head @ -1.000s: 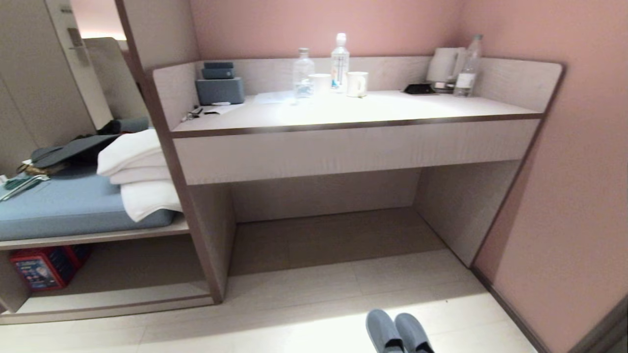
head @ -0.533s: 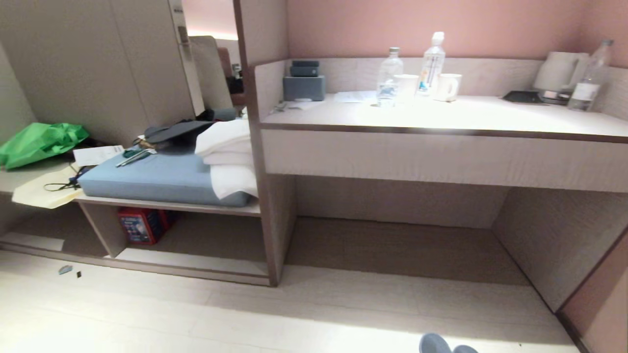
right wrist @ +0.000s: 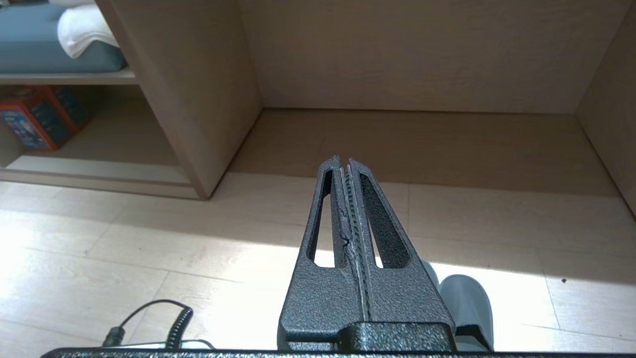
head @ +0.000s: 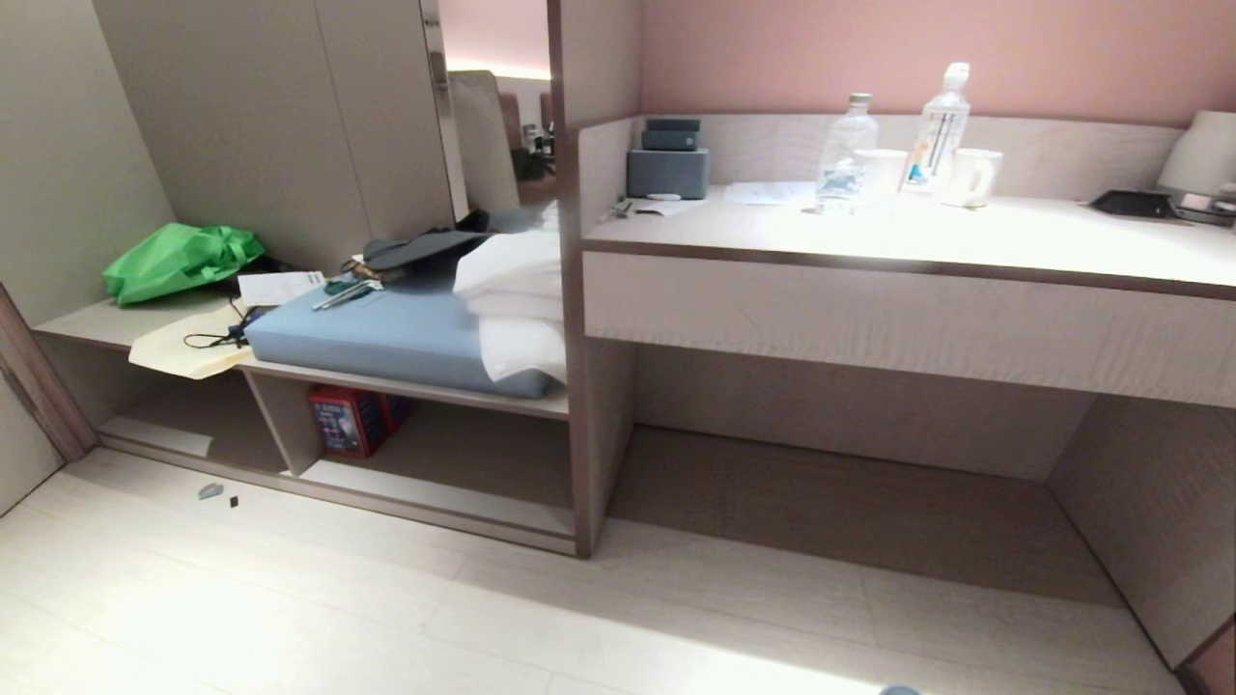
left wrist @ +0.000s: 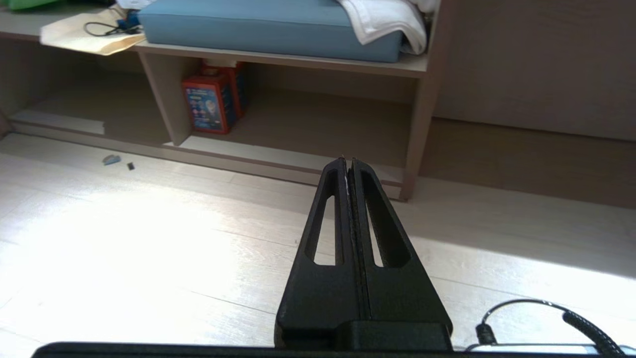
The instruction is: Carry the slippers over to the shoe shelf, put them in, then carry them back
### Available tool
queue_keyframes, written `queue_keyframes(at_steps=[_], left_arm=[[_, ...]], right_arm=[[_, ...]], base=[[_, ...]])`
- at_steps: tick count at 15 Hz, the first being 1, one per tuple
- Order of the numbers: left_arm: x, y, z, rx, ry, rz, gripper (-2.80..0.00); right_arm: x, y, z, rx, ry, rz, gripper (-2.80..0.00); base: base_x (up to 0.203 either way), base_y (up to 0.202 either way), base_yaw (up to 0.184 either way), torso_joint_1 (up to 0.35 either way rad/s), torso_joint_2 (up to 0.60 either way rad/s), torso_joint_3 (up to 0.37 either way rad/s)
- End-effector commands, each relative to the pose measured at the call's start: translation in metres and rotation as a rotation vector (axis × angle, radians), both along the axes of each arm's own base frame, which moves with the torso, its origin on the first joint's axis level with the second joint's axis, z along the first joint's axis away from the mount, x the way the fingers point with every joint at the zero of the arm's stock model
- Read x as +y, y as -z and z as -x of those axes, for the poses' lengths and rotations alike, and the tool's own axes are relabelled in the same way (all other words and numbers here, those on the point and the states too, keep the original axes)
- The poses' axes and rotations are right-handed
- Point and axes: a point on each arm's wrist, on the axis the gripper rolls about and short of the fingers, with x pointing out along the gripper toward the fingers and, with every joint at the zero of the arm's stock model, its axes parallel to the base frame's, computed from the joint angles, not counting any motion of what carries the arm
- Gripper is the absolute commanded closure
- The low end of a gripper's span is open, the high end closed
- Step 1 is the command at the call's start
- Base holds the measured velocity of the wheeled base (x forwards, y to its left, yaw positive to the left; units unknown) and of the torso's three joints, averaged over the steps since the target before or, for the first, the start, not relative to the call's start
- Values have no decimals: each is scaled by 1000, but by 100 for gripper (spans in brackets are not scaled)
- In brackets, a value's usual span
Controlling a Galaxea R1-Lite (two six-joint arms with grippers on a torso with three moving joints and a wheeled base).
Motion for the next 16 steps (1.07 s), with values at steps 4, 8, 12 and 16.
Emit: queue_keyframes(at_steps=[4,8,12,16], left_arm=[[0,0,0,-3,-1,1,0],[0,0,0,-1,0,1,0],[0,0,0,-1,-1,1,0],[0,0,0,-1,-1,1,0]], right_arm=[[0,1,0,0,1,-2,0],[0,0,0,-1,1,-5,0],[0,1,0,0,2,-7,0],[0,1,0,0,4,-14,0]], base=[[0,0,0,0,0,0],[-1,93,-4,0,1,2],[0,198,-1,2,2,2],[0,196,-2,1,2,1]])
